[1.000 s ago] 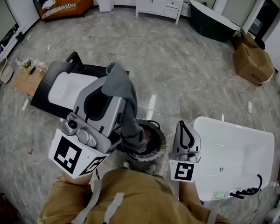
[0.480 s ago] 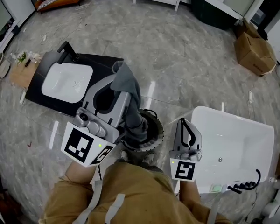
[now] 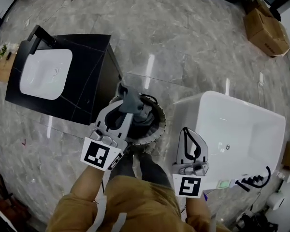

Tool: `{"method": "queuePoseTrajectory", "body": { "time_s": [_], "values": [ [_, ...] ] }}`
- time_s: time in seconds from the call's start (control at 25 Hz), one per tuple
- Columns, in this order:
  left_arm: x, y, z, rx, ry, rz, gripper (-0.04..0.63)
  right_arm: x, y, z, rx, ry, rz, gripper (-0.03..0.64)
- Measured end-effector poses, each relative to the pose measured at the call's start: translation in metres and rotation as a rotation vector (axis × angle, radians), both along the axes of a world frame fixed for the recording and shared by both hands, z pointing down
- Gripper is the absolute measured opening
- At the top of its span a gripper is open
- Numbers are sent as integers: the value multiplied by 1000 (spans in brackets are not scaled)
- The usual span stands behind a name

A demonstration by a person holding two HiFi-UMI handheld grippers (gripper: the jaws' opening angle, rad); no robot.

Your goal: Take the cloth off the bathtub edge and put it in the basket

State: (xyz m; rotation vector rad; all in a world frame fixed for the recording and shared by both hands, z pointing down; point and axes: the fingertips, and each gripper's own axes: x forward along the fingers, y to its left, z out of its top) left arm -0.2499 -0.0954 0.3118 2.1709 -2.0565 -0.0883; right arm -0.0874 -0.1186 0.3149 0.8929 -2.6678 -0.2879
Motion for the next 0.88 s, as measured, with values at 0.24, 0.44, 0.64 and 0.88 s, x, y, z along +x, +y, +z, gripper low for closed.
{"method": "queuePoseTrajectory", "body": {
  "time_s": [0.24,0.44,0.64,0.88],
  "values": [
    [5,-14,113,-150,33,-4,31,-11,-20,67,-58,18,-5,5],
    [13,-11,208,-278,62,0,31,-27,-28,121,-88,37,-47,5],
    [7,-7,286,-363,7,-36,31,-30,-33,172,-147,54,-55,5],
    [-5,-11,339,-396,-45,-65,32,-40,-34,221,-178,76,-81,5]
  ]
}}
